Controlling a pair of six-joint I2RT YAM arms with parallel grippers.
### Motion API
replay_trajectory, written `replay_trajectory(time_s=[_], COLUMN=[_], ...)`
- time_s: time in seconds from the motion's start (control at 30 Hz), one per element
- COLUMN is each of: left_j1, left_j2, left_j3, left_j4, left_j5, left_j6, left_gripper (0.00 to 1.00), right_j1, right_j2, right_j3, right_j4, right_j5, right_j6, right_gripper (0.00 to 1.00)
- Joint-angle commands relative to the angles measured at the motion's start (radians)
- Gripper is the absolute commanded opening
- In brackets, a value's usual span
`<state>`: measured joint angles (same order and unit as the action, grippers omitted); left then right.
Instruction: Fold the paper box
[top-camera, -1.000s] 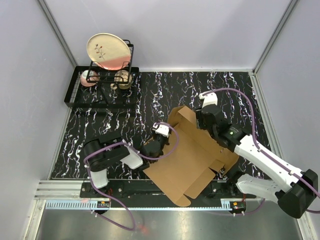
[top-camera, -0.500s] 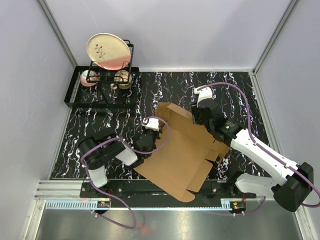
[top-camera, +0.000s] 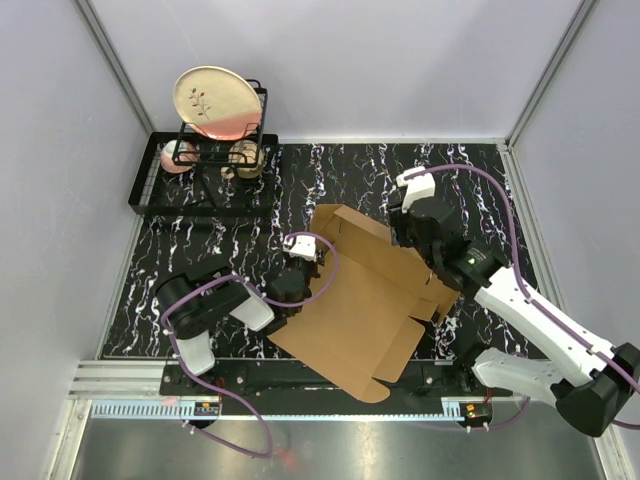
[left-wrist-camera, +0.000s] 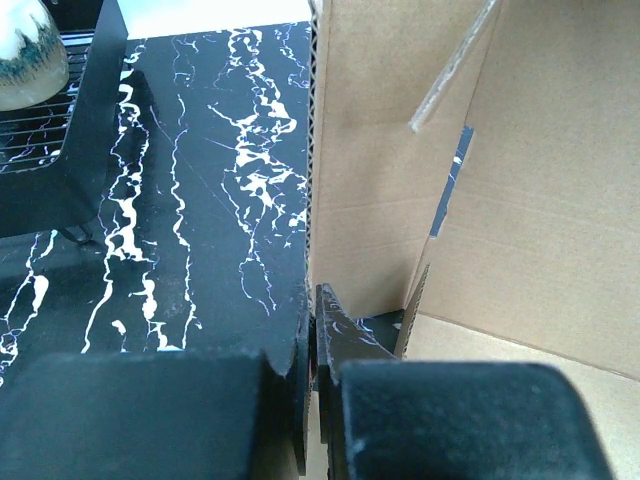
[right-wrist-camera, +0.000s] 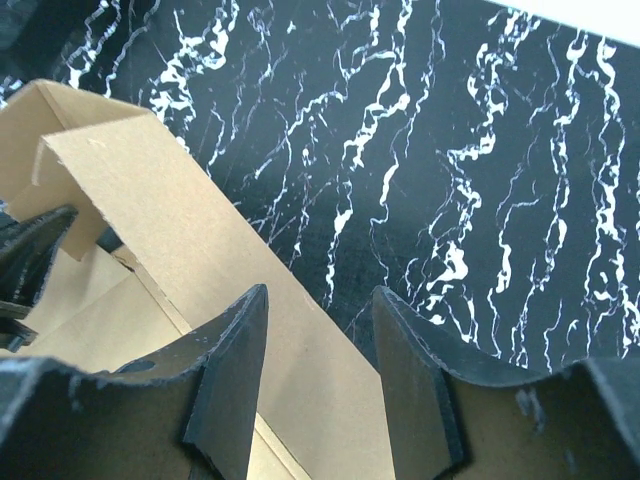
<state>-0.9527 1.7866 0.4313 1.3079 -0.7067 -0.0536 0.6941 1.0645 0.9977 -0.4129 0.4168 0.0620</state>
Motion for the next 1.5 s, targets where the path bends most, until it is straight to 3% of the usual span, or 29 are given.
replay_trajectory(time_s=[0.0,0.27,0.67,1.17,1.47], left_j1=[0.002,-0.004,-0.011,-0.023,-0.029], left_j2=[-0.030,-0.036,-0.042,-0.050,-0.058], left_j3=[-0.009,-0.016,-0.019,-0.031,-0.037], left_j4=[0.358,0.358,0.358,0.358,0.358], left_j5=[0.035,0.039,0.039,0.032,0.027], left_j6=[-0.014,-0.020,-0.015,-0.026,-0.022], left_gripper=[0.00,0.00,0.00,0.00,0.00], right_j1=[0.022,0.113,0.151,0.194,0.222], right_j2=[-0.037,0.012,0.060,0.155,0.158], right_j3=[0.081,0.098,0.090,0.053,0.030], right_j4=[-0.012,-0.122,-0.208,-0.146,-0.070], right_j5=[-0.012,-0.059,-0.040,0.150,0.348], right_j6=[-0.056,-0.140,-0.215,-0.223,-0.281], right_gripper=[0.53,0.52,0.50,0.29,0.41])
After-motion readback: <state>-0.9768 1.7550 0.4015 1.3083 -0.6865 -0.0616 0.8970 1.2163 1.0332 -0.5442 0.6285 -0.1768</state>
